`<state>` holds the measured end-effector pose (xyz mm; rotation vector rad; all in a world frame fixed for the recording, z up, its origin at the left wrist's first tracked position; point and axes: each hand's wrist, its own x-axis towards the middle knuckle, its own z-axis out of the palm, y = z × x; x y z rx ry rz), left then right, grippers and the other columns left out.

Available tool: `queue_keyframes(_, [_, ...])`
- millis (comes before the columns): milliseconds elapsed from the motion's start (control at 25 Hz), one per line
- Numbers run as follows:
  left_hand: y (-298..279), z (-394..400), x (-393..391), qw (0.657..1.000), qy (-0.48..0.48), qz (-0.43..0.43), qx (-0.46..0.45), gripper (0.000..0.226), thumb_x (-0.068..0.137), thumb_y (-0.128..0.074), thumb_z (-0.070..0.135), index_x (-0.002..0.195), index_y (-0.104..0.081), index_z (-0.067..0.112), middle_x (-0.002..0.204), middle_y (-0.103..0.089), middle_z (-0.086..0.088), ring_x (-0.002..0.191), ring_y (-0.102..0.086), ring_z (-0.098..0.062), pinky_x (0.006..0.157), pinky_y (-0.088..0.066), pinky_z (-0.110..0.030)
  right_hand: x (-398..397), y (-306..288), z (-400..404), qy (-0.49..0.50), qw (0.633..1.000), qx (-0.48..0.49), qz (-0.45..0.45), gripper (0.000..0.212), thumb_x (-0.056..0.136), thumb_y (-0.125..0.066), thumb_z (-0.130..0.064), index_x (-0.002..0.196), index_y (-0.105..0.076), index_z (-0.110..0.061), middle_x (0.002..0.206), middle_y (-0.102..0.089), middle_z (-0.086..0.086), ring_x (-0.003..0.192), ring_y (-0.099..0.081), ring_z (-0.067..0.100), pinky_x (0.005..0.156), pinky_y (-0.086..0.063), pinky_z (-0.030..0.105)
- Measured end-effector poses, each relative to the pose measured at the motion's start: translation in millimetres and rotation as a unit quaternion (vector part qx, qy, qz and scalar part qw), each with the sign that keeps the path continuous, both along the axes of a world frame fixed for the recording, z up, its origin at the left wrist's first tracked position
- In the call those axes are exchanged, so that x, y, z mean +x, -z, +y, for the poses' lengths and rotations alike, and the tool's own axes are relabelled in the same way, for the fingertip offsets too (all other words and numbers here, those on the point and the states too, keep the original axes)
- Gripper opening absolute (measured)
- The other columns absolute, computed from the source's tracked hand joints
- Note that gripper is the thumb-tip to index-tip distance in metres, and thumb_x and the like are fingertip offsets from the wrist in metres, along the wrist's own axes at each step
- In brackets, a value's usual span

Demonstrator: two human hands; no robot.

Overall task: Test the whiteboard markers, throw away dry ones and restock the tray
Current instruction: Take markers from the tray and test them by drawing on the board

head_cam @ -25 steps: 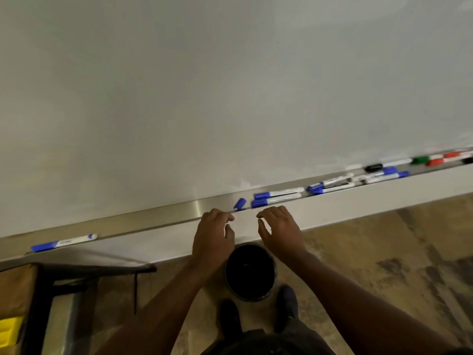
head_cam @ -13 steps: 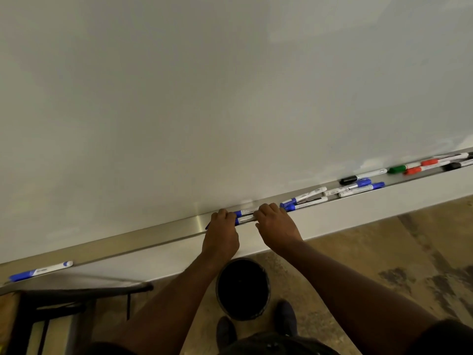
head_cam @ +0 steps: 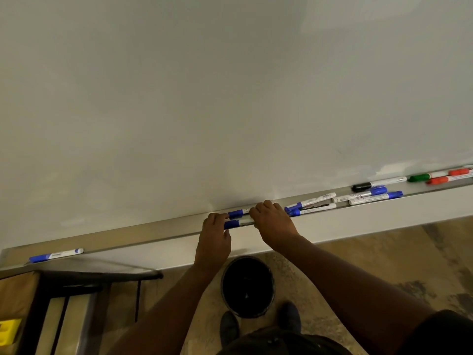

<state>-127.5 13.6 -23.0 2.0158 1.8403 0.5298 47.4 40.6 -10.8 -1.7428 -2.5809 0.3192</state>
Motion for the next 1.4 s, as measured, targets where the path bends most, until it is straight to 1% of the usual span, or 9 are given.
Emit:
queue_keyframes(160, [9.1,-9.7,-29.1,0.993,-0.106,0.051,0.031,0.042,0.083,-0.059,0.002,0.124,-0.054,0.005,0.127,-0.056,-0.013,0.117,-0.051,-0.03,0.093,-0.044,-0.033,7.2,1.8,-0.4,-0.016,1.0,-0.003,0.025,0.035,0.096,-0.055,-0.018,0.131,-0.051,-0.014,0.127,-0.053,0.007,0.116,-0.047,0.021,0.097,-0.041,0.032])
queue_keyframes(280, [17.7,-15.4,-52.7,0.978,-0.129,0.14,-0.088,0.064,0.091,-0.052,0.015,0.149,-0.026,0.005,0.157,-0.024,-0.013,0.146,-0.019,-0.027,0.118,-0.017,-0.038,13.1,5.9,-5.6,-0.004,0.999,0.007,0.049,0.034,0.096,-0.056,-0.019,0.129,-0.053,-0.015,0.124,-0.055,0.005,0.113,-0.048,0.02,0.095,-0.042,0.031])
queue_keyframes(400, [22.9,-22.3,-63.3,0.968,-0.066,0.206,-0.126,0.071,0.096,-0.042,0.026,0.154,-0.004,0.008,0.162,0.003,-0.011,0.149,0.003,-0.023,0.12,-0.002,-0.037,15.6,7.1,-15.1,0.034,0.995,0.019,0.096,0.031,0.094,-0.059,-0.019,0.124,-0.057,-0.014,0.118,-0.059,0.004,0.105,-0.051,0.019,0.091,-0.044,0.029])
queue_keyframes(600, [19.2,-23.6,-68.3,0.968,-0.045,0.201,-0.141,0.077,0.096,-0.047,0.03,0.154,0.0,0.009,0.162,0.008,-0.009,0.149,0.007,-0.022,0.12,0.0,-0.035,7.3,-11.3,-34.6,0.133,0.938,-0.093,0.308,0.021,0.098,-0.053,-0.023,0.117,-0.055,-0.015,0.092,-0.06,-0.002,0.076,-0.055,0.009,0.07,-0.047,0.022])
queue_keyframes(800, [19.1,-23.2,-69.1,0.968,-0.038,0.196,-0.151,0.082,0.091,-0.053,0.028,0.154,-0.004,0.008,0.162,0.006,-0.01,0.149,0.006,-0.023,0.121,-0.003,-0.037,-10.7,-17.6,-63.3,0.124,0.906,-0.165,0.37,0.018,0.098,-0.053,-0.023,0.114,-0.053,-0.017,0.087,-0.059,-0.005,0.07,-0.056,0.007,0.066,-0.051,0.022])
queue_keyframes(1040, [-15.5,-32.8,-62.7,0.976,-0.155,-0.105,-0.115,0.039,0.099,-0.049,0.019,0.137,-0.049,0.015,0.151,-0.04,-0.001,0.14,-0.034,-0.017,0.107,-0.024,-0.022,-59.8,-21.0,-94.3,0.154,0.878,-0.245,0.381,0.023,0.096,-0.056,-0.029,0.118,-0.052,-0.022,0.092,-0.064,-0.005,0.081,-0.065,0.01,0.077,-0.057,0.026])
queue_keyframes(1200, [-54.2,-55.8,-66.8,0.809,-0.282,-0.478,-0.194,0.033,0.103,-0.038,0.033,0.105,-0.065,0.014,0.1,-0.074,-0.003,0.103,-0.067,-0.022,0.089,-0.051,-0.03,-99.2,-32.2,-103.5,0.172,0.886,-0.234,0.362,0.027,0.095,-0.057,-0.03,0.121,-0.054,-0.024,0.094,-0.063,-0.007,0.08,-0.065,0.009,0.078,-0.056,0.024])
queue_keyframes(1280, [-60.3,-62.1,-84.8,0.739,-0.292,-0.57,-0.211,0.036,0.102,-0.04,0.036,0.107,-0.063,0.008,0.098,-0.075,-0.009,0.096,-0.07,-0.023,0.088,-0.054,-0.033,-120.4,-36.4,-108.1,0.169,0.893,-0.224,0.353,0.028,0.095,-0.057,-0.032,0.122,-0.056,-0.024,0.093,-0.064,-0.008,0.077,-0.065,0.01,0.077,-0.058,0.027])
queue_keyframes(1400, [-59.7,-70.9,-109.0,0.686,-0.293,-0.631,-0.212,0.034,0.099,-0.049,0.035,0.108,-0.061,0.004,0.101,-0.074,-0.014,0.094,-0.07,-0.025,0.084,-0.054,-0.035,-151.7,-44.7,-114.6,0.167,0.893,-0.223,0.353,0.027,0.096,-0.053,-0.036,0.118,-0.059,-0.022,0.084,-0.065,-0.008,0.065,-0.063,0.007,0.069,-0.057,0.027])
